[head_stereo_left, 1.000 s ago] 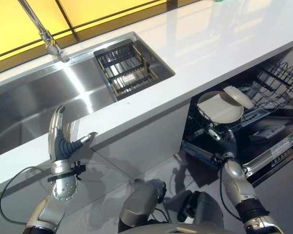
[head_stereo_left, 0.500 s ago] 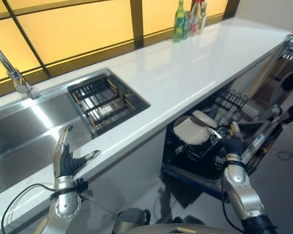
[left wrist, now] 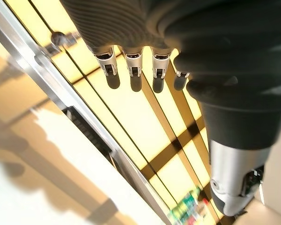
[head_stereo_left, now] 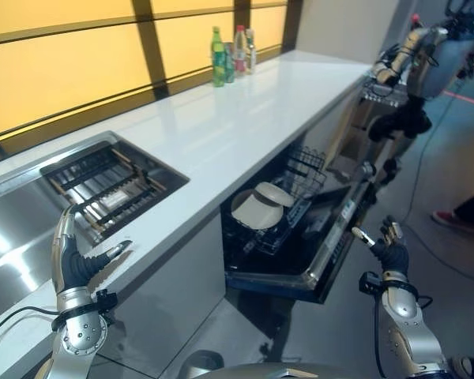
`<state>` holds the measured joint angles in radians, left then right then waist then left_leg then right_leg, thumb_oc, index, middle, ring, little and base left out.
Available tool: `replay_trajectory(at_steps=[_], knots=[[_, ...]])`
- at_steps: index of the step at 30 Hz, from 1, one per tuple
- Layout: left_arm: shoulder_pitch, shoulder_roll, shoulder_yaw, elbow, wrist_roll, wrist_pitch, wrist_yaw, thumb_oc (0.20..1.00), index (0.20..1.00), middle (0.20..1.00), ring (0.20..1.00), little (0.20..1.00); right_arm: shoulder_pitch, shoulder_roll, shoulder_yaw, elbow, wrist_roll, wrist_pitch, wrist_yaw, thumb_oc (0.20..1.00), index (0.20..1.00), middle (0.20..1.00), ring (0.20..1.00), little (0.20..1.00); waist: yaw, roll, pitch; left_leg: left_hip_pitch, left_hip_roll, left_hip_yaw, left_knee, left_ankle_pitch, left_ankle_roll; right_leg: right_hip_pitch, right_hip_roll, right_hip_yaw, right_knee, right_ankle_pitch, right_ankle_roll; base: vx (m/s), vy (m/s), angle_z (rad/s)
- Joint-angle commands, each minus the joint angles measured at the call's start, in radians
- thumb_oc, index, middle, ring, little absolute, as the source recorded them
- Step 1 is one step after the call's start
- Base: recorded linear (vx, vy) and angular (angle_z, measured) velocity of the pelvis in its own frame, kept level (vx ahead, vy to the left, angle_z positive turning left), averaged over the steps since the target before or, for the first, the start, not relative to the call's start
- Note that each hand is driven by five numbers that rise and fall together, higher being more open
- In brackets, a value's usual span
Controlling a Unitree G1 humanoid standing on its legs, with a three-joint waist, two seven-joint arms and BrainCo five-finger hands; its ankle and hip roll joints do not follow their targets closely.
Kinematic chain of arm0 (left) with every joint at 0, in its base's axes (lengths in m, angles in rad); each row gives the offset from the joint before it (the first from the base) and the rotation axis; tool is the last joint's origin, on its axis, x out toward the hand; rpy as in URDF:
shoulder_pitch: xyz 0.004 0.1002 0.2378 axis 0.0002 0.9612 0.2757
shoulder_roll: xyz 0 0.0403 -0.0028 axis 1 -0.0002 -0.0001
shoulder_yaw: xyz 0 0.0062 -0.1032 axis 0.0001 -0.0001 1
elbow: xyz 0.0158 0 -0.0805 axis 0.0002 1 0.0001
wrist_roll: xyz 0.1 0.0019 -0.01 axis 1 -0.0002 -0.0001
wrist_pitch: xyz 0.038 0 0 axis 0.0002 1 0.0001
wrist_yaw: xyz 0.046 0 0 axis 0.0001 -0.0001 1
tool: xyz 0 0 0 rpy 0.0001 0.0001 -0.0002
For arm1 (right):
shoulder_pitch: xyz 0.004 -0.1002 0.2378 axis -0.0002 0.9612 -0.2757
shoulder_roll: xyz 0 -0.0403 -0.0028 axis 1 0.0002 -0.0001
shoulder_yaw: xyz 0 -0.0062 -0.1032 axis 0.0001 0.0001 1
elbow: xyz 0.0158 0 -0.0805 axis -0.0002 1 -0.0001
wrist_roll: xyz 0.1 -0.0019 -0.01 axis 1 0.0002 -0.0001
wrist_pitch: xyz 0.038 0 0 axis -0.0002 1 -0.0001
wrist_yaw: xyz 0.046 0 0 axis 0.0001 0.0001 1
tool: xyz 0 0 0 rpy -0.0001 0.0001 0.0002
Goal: Pick up plates and place into dishwasher.
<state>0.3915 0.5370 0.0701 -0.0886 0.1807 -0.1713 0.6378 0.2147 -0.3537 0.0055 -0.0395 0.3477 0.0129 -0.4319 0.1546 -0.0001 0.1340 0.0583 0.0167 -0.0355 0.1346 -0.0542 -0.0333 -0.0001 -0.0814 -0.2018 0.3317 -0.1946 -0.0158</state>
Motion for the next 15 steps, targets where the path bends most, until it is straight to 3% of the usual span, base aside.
replay_trajectory(at_steps=[1, 5, 7, 8, 10, 13, 15], knots=[[-0.057, 0.019, 0.052, -0.026, -0.033, -0.017, 0.004, 1.0, 1.0, 1.0, 1.0, 1.0, -0.036, -0.034, -0.036, -0.091, 0.017, -0.017, -0.038, 1.0, 1.0, 1.0, 1.0, 1.0, -0.017, -0.028, 0.01, -0.013, -0.05, -0.028, 0.075, -0.004, 0.031, 0.126, -0.013, -0.01, -0.126, 0.1, 0.035, -0.03, -0.133, -0.14], [-0.053, -0.019, 0.029, -0.025, -0.082, -0.027, 0.005, 1.0, 1.0, 1.0, 1.0, 1.0, -0.045, -0.061, 0.0, -0.113, -0.011, -0.058, -0.043, 1.0, 1.0, 1.0, 1.0, 1.0, -0.02, -0.034, 0.037, -0.086, -0.05, 0.007, 0.246, -0.022, 0.029, 0.106, -0.016, -0.009, -0.092, 0.069, -0.002, -0.04, -0.114, -0.01], [-0.048, -0.032, 0.01, -0.011, -0.084, -0.036, 0.014, 1.0, 1.0, 1.0, 1.0, 1.0, -0.079, -0.067, 0.053, -0.088, -0.027, -0.09, -0.042, 1.0, 1.0, 1.0, 1.0, 1.0, -0.009, -0.031, 0.068, -0.175, -0.057, 0.02, 0.404, 0.005, 0.033, 0.091, -0.006, 0.0, -0.051, 0.061, -0.02, -0.02, -0.087, -0.15], [-0.047, -0.037, 0.003, -0.001, -0.082, -0.041, 0.018, 1.0, 1.0, 1.0, 1.0, 1.0, -0.101, -0.065, 0.074, -0.073, -0.032, -0.108, -0.047, 1.0, 1.0, 1.0, 1.0, 1.0, -0.002, -0.023, 0.08, -0.194, -0.056, 0.01, 0.417, 0.024, 0.035, 0.085, 0.004, 0.008, -0.031, 0.057, -0.024, 0.06, -0.005, -0.35], [-0.034, -0.04, -0.015, 0.017, -0.083, -0.045, 0.027, 1.0, 1.0, 1.0, 1.0, 1.0, -0.153, -0.049, 0.125, -0.036, -0.062, -0.137, -0.066, 1.0, 1.0, 1.0, 1.0, 1.0, 0.023, 0.001, 0.097, -0.197, -0.046, -0.037, 0.352, 0.091, 0.036, 0.082, 0.024, 0.025, 0.008, 0.037, -0.027, 0.15, 0.082, -0.45], [-0.01, -0.03, -0.035, 0.005, -0.095, -0.033, 0.032, 1.0, 1.0, 1.0, 1.0, 1.0, -0.199, -0.045, 0.172, -0.016, -0.081, -0.155, -0.09, 1.0, 1.0, 1.0, 1.0, 1.0, 0.059, 0.039, 0.101, -0.193, 0.018, -0.101, 0.161, 0.249, -0.007, 0.107, 0.053, 0.033, 0.025, -0.012, -0.033, 0.22, 0.195, -0.09], [-0.002, -0.022, -0.041, -0.003, -0.104, -0.023, 0.02, 1.0, 1.0, 1.0, 1.0, 1.0, -0.219, -0.051, 0.181, -0.001, -0.062, -0.175, -0.086, 1.0, 1.0, 1.0, 1.0, 1.0, 0.072, 0.054, 0.109, -0.215, 0.04, -0.115, 0.126, 0.301, -0.022, 0.102, 0.06, 0.038, 0.056, -0.033, -0.038, 0.19, 0.27, -0.08]])
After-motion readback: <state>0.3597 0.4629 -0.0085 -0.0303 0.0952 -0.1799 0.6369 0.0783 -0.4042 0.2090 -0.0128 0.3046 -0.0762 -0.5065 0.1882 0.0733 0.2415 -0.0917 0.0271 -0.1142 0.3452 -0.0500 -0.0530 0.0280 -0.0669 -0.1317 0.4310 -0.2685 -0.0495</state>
